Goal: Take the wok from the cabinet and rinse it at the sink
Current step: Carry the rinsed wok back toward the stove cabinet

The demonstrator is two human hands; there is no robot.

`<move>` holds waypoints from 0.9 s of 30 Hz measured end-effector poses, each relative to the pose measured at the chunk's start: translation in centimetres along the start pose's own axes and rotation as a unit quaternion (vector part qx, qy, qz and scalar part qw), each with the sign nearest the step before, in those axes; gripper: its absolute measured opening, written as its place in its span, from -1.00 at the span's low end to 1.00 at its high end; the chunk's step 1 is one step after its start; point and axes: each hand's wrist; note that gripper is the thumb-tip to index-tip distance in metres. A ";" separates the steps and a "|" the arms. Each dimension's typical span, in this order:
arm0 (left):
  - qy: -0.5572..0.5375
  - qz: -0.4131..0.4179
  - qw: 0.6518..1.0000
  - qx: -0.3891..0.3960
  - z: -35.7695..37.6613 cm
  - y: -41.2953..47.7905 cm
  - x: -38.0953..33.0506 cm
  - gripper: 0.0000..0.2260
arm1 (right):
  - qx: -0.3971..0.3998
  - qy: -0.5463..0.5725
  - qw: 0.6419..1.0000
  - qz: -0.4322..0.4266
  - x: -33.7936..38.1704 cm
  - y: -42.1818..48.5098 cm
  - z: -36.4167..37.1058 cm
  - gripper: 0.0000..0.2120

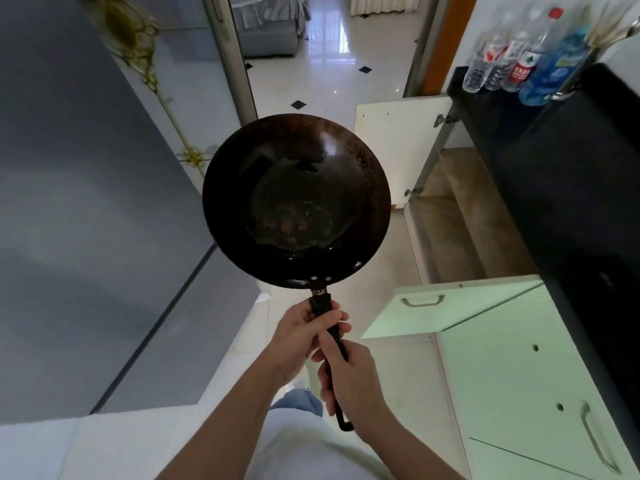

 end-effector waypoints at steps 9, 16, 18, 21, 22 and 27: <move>0.030 -0.015 0.999 0.034 -5.9 8.4 -10.4 -0.78 | -0.056 0.036 0.998 0.024 4.7 12.1 4.9 -0.64; 0.067 -0.032 0.996 0.056 -6.3 15.0 -15.3 -0.81 | -0.095 0.060 0.993 0.031 5.4 19.2 4.7 -0.64; 0.082 -0.035 0.994 0.063 -5.9 17.2 -16.8 -0.81 | -0.110 0.059 0.992 0.030 5.7 21.4 4.1 -0.63; 0.106 -0.045 0.990 0.082 -4.7 20.9 -19.3 -0.81 | -0.140 0.071 0.987 0.029 6.2 25.1 2.8 -0.61; 0.115 -0.051 0.988 0.091 -4.1 22.2 -20.2 -0.81 | -0.148 0.079 0.985 0.031 6.5 26.3 2.1 -0.61; 0.168 -0.080 0.972 0.145 -0.7 28.5 -24.1 -0.78 | -0.203 0.098 0.974 0.036 7.4 31.7 -1.3 -0.65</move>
Point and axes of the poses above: each hand's wrist, its own y-axis towards the middle knuckle, its own z-axis out of the palm, x = y × z, and after that the axes turned 12 degrees about -z, right-handed
